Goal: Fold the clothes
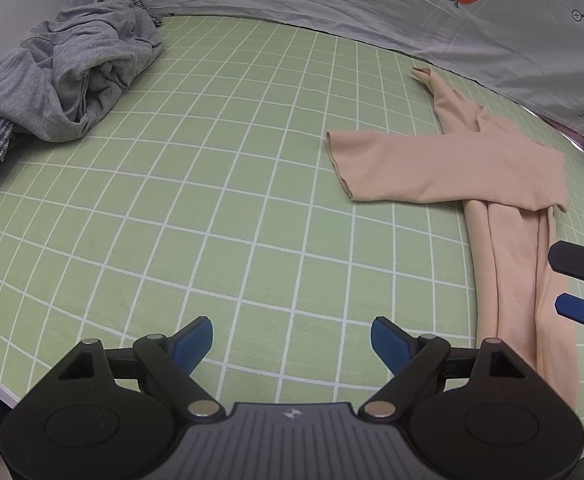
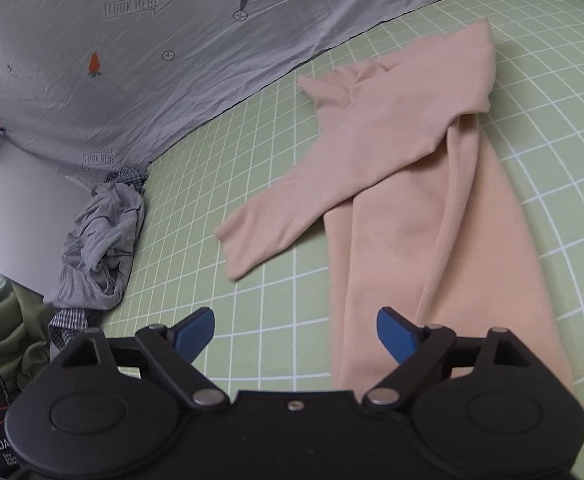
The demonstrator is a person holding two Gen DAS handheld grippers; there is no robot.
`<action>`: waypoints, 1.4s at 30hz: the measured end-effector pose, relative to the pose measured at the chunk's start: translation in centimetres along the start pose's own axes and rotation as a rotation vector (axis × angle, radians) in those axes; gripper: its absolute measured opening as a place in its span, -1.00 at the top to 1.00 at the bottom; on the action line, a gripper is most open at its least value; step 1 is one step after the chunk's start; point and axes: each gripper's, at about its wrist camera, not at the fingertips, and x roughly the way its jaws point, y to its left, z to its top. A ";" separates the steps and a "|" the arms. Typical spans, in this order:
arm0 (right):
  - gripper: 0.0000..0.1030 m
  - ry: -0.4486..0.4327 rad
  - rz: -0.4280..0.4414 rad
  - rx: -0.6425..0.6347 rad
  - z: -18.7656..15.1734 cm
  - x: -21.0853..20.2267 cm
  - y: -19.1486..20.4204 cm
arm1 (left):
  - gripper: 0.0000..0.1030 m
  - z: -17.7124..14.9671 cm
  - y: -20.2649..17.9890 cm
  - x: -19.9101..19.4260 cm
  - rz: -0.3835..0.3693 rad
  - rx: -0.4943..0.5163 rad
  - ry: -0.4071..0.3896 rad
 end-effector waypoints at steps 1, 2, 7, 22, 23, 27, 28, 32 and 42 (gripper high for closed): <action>-0.74 -0.002 -0.005 -0.001 0.1 -0.1 -0.1 | -0.69 0.1 -0.1 0.1 0.000 -0.001 0.000; -0.75 -0.003 -0.009 -0.002 0.3 -0.2 -0.3 | -0.69 0.3 -0.3 0.2 -0.001 -0.005 0.001; -0.75 -0.017 -0.047 -0.010 1.4 -0.8 -1.3 | -0.69 1.7 -1.0 1.1 -0.007 -0.031 0.005; -0.78 -0.133 -0.240 0.048 12.8 1.3 -8.3 | -0.69 11.1 -4.0 9.3 0.006 -0.098 0.036; -0.76 -0.142 -0.249 0.057 13.9 1.7 -8.9 | -0.69 11.8 -4.3 10.0 0.006 -0.097 0.040; -0.51 -0.169 -0.279 0.069 16.9 3.2 -10.2 | -0.69 14.1 -5.2 11.9 0.015 -0.064 0.053; -0.47 -0.174 -0.284 0.064 17.3 3.5 -10.3 | -0.69 14.6 -5.4 12.3 0.017 -0.047 0.052; -0.03 -0.191 -0.302 0.046 18.8 4.9 -10.7 | -0.60 15.3 -5.8 12.9 -0.022 -0.022 0.046; 0.90 -0.254 -0.315 0.019 22.7 7.2 -11.3 | 0.92 15.5 -6.4 12.7 -0.091 0.040 -0.008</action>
